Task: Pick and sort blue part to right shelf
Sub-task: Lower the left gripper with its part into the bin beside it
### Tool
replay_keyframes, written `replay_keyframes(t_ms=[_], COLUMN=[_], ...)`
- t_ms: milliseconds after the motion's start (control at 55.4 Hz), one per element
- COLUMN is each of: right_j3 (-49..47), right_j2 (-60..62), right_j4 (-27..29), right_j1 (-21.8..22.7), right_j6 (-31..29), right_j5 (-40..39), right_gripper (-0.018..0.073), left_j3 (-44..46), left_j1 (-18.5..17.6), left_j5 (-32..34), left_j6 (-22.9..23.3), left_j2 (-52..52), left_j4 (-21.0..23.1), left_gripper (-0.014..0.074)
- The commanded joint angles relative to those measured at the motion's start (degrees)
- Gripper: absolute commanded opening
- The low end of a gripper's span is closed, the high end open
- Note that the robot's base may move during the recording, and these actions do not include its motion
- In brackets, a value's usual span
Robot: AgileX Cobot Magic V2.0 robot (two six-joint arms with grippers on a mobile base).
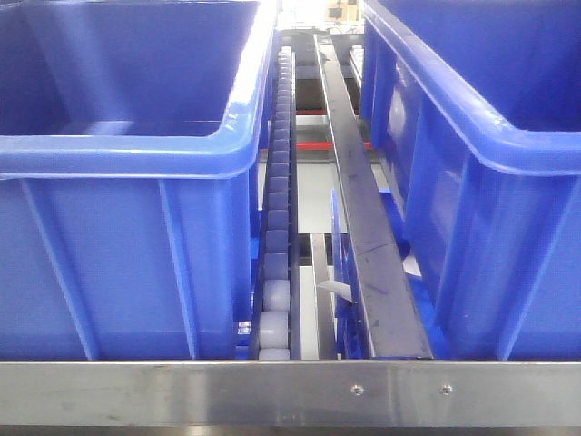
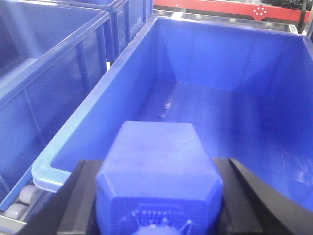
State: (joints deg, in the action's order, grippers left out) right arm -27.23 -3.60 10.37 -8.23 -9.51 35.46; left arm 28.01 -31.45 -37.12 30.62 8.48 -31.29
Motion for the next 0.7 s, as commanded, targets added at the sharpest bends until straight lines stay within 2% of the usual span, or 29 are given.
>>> replay_keyframes(t_ms=[0, 271, 560, 650, 686], right_j3=[-1.72, -1.72, -1.72, -1.72, -1.72], right_j2=[-0.91, -0.91, -0.91, -0.91, -0.91], right_j4=[0.26, 0.26, 0.26, 0.26, 0.26], right_j1=[0.29, 0.29, 0.29, 0.29, 0.29], right_j6=[-0.07, -0.07, -0.07, -0.07, -0.07], right_j5=[-5.34, -5.34, -5.34, -5.34, -5.34], right_gripper=[0.0168, 0.0168, 0.0168, 0.0168, 0.0168], left_j3=[5.08, 18.67, 32.83, 37.12, 38.71], left_j1=[-0.43, -0.43, 0.11, 2.65, 4.08], left_j5=[5.92, 5.97, 2.77, 1.47, 0.88], left_j6=[0.36, -0.01, -0.01, -0.32, -2.78], left_j2=[5.99, 29.22, 57.43, 65.18, 68.0], left_j4=[0.21, 0.21, 1.58, 4.73, 7.26], left_gripper=[0.0333, 0.0333, 0.0333, 0.0334, 0.0334])
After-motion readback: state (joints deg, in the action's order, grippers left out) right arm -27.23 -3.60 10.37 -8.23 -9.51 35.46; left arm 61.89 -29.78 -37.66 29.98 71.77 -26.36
